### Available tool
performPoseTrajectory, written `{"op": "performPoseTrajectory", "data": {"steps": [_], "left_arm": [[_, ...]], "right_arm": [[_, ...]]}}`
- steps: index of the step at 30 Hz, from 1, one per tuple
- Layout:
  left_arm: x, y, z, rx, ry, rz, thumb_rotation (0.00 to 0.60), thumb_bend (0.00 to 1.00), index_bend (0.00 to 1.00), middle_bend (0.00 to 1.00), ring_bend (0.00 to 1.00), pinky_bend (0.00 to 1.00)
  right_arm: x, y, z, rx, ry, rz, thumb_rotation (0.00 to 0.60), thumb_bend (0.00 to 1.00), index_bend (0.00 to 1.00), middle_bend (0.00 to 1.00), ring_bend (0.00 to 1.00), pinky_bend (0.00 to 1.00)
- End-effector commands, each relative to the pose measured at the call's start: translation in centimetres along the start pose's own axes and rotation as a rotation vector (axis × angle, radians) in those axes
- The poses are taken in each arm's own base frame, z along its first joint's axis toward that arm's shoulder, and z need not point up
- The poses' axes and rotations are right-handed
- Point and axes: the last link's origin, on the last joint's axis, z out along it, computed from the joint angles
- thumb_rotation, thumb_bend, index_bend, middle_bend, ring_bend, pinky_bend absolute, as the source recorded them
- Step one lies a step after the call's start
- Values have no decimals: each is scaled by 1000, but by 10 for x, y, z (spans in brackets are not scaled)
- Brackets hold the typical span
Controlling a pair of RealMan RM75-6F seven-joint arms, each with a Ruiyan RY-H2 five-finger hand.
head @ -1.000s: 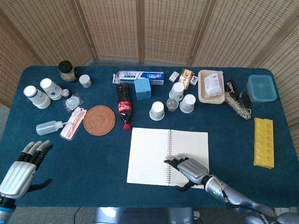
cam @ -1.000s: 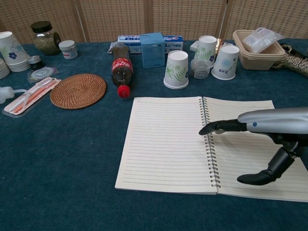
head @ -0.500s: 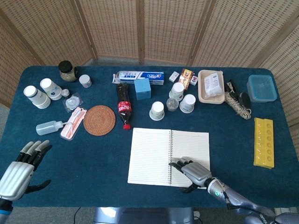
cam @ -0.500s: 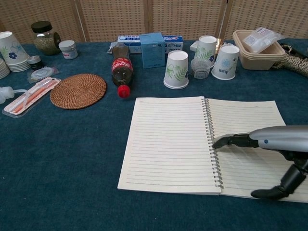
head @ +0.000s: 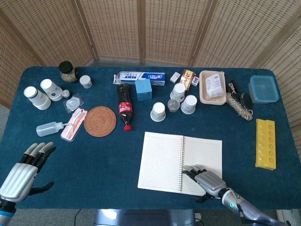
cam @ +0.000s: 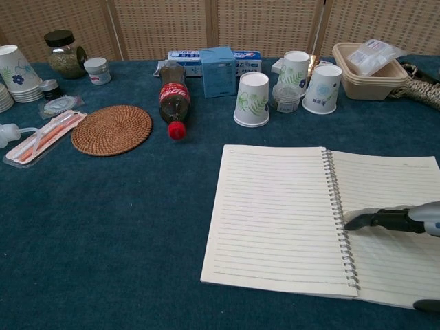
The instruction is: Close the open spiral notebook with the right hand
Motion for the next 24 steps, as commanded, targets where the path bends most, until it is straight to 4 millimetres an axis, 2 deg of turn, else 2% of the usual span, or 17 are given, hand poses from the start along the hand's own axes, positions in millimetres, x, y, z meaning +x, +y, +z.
{"op": "performPoseTrajectory", "data": {"steps": [1, 10, 17, 20, 24], "left_arm": [[-1, 2, 1, -7, -2, -1, 600, 72, 0, 0, 0, 0], [-3, 3, 2, -9, -4, -9, 600, 72, 0, 0, 0, 0], [-5, 4, 3, -14, -8, -14, 600, 72, 0, 0, 0, 0], [-4, 4, 4, -17, -8, -14, 600, 72, 0, 0, 0, 0], [-3, 4, 3, -17, -4, -15, 600, 71, 0, 0, 0, 0]], "right_arm": [[-9, 12, -19, -37, 4, 16, 461, 349, 0, 8, 0, 0], [-21, 23, -49, -57, 4, 17, 457, 350, 0, 8, 0, 0], [-28, 26, -57, -67, -8, 23, 451, 351, 0, 8, 0, 0], [-26, 24, -56, -56, 6, 20, 449, 351, 0, 8, 0, 0], [-12, 18, -52, -29, 49, 1, 434, 351, 0, 7, 0, 0]]}}
